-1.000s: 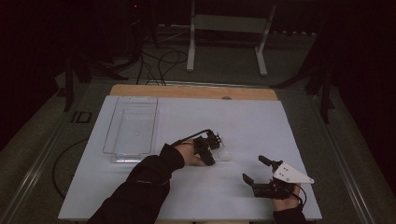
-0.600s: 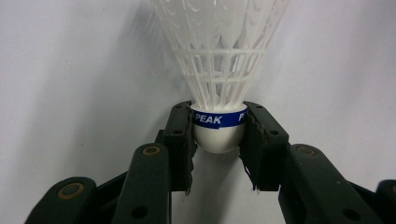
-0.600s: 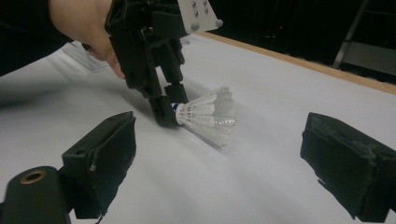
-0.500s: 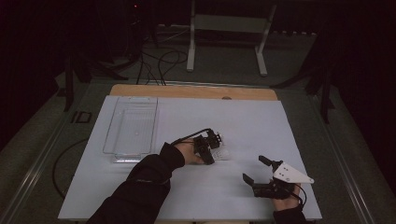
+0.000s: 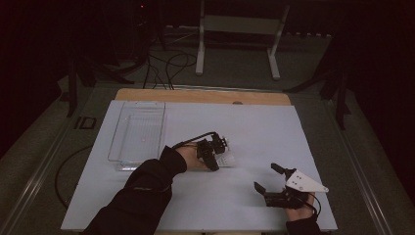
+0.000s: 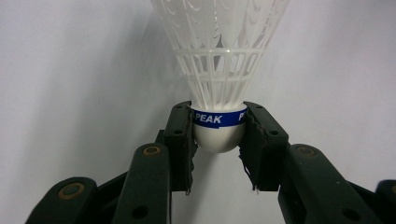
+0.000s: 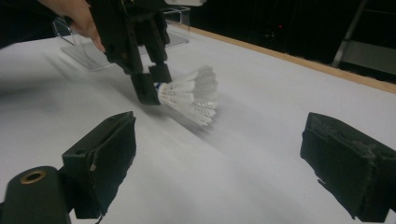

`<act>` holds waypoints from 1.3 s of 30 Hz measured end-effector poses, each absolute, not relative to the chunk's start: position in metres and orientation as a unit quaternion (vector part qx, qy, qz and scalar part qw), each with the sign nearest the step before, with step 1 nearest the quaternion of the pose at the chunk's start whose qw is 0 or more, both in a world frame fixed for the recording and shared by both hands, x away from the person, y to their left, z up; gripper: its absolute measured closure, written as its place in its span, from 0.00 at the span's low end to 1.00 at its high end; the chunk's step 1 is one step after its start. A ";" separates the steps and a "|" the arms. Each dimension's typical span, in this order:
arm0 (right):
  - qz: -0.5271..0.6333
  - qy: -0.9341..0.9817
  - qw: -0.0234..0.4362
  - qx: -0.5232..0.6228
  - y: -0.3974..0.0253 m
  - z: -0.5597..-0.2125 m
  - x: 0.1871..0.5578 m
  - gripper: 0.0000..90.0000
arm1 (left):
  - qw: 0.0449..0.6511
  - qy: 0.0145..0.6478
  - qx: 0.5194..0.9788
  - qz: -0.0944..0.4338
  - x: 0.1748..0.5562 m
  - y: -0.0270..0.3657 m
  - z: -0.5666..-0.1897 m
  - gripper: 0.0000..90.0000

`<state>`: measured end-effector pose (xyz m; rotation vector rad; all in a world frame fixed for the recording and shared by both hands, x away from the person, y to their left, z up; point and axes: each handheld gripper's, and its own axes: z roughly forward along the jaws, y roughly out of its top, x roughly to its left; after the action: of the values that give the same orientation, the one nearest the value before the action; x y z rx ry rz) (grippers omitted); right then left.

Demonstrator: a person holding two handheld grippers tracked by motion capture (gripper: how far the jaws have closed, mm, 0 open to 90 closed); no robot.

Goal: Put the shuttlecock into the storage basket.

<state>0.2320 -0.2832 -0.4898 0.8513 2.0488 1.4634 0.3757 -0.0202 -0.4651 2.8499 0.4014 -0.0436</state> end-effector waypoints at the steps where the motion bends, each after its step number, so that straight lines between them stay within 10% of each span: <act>1: 0.535 0.748 0.239 0.311 -0.283 -0.490 0.232 0.12 | 0.131 0.136 0.982 -0.018 0.375 -0.019 -0.464 0.73; 39: 0.539 0.745 0.242 0.311 -0.282 -0.490 0.232 0.12 | 0.159 0.116 0.980 -0.038 0.358 0.034 -0.417 0.73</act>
<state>0.2315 -0.2815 -0.4899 0.8514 2.0367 1.4726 0.3582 0.0340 -0.4172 2.8007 0.3327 -0.1077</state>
